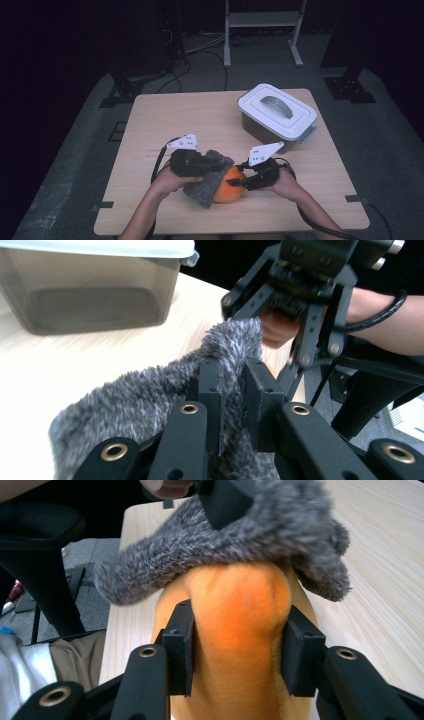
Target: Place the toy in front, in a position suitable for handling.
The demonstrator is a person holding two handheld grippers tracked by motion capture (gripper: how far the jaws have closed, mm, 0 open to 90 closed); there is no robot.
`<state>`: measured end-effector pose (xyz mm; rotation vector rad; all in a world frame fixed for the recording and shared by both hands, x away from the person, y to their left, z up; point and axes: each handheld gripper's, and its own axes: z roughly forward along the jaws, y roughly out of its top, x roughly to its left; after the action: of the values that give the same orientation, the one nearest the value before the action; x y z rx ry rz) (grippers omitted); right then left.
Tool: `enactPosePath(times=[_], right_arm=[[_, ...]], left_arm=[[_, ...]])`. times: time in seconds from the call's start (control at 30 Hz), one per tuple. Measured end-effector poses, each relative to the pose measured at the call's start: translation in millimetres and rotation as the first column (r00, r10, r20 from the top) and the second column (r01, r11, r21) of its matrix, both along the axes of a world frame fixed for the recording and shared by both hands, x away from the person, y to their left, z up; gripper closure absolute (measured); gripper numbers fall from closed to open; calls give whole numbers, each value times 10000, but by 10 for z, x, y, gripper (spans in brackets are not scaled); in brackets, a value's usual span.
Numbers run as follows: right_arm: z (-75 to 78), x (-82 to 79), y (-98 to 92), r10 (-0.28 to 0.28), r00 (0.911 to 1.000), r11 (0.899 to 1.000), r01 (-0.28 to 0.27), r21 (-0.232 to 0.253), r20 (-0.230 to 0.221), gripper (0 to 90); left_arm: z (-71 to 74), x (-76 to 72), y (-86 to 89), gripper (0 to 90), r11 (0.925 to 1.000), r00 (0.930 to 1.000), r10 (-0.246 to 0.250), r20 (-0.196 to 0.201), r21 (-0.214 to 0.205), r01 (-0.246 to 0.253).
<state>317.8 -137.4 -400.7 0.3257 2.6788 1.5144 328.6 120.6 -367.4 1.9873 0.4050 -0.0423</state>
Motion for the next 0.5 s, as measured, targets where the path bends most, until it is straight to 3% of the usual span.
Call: enactPosePath(times=[0.17, 0.27, 0.5], right_arm=[[-41, 19, 46, 351, 9991, 9992, -345, -222, 236, 546], [-69, 37, -43, 572, 9978, 9973, -555, -488, 343, 540], [-180, 74, -331, 180, 9997, 9991, -185, -381, -142, 517]], left_arm=[[-91, 20, 71, 794, 9997, 9997, 183, -174, 164, -180], [-149, 9, 98, 793, 9985, 9993, 319, -174, 447, -311], [-193, -6, 117, 790, 9950, 9991, 397, -173, 925, -379]])
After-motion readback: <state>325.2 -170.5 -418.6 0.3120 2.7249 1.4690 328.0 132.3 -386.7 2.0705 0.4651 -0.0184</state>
